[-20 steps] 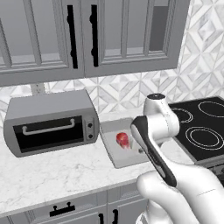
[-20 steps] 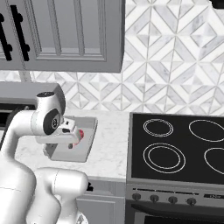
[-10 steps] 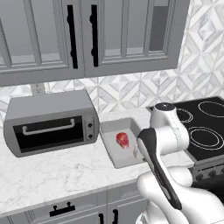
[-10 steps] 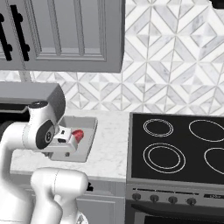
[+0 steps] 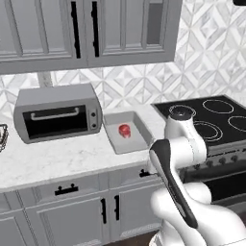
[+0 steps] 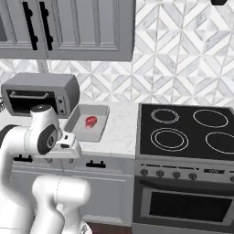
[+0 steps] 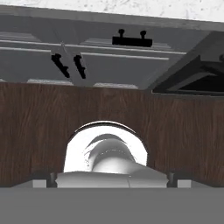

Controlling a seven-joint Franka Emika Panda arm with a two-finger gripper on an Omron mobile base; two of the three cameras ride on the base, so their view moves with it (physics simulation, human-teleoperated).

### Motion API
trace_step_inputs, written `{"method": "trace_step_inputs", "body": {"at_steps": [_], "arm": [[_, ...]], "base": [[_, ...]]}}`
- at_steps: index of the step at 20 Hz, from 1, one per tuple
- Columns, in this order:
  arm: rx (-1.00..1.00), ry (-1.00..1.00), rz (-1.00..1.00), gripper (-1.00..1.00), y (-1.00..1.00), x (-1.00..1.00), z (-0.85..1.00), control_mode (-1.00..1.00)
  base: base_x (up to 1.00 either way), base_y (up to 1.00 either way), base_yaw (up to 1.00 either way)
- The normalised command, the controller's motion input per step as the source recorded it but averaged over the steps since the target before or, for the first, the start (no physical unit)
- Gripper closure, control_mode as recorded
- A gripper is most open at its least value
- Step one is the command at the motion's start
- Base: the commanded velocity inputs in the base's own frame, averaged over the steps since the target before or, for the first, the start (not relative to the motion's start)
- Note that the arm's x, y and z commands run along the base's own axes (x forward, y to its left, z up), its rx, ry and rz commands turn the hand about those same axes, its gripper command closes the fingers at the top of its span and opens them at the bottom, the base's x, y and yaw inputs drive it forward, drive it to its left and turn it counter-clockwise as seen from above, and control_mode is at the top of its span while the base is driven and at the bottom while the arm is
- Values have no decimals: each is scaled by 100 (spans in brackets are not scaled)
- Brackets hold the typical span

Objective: Place one bell pepper and one steak in each tupperware on the nearby counter, to pack two identical lunches.

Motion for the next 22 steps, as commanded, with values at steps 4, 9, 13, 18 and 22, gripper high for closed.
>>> {"method": "trace_step_inputs", "body": {"at_steps": [4,9,13,18,22], "arm": [[0,0,0,-100,0,0,0,100],[0,0,0,-100,0,0,0,100],[0,0,0,-100,0,0,0,100],[0,0,0,-100,0,0,0,100],[0,0,0,-100,0,0,0,100]], "base": [[-46,12,81],[10,7,93],[11,39,79],[0,59,95],[0,71,90]]}}
